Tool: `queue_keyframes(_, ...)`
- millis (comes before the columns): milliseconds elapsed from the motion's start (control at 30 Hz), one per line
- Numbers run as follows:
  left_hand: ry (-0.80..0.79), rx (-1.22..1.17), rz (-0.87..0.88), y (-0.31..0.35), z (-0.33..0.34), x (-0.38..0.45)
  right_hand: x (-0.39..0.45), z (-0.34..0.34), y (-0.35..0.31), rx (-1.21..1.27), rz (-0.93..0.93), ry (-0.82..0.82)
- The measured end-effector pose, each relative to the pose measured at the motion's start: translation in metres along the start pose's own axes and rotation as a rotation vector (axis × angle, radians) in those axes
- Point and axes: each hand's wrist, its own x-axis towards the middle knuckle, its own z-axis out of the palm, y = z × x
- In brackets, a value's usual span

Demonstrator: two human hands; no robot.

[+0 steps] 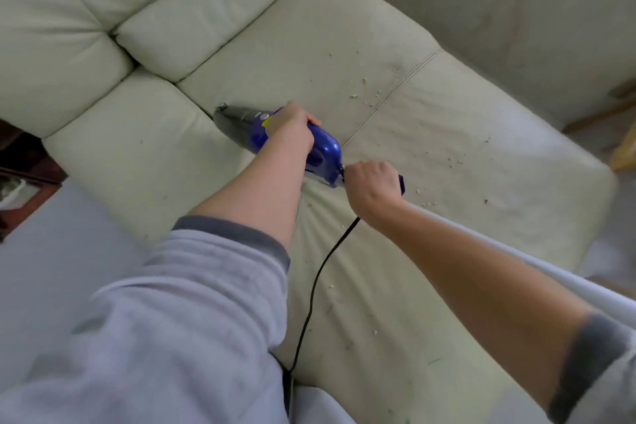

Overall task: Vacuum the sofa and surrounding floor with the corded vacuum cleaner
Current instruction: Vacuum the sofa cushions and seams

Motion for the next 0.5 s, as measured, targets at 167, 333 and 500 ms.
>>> queue_keyframes(167,0.032,-0.025,-0.023,-0.012,-0.001,0.006,0.000,0.019,-0.009,0.005,0.041,-0.013)
queue_keyframes(333,0.054,-0.085,0.024,-0.016,-0.013,0.023,0.006,0.027,-0.026,-0.010,0.052,0.010)
queue_keyframes(500,0.002,-0.127,0.009,-0.012,-0.023,0.043,0.009,0.024,-0.041,-0.006,0.053,0.040)
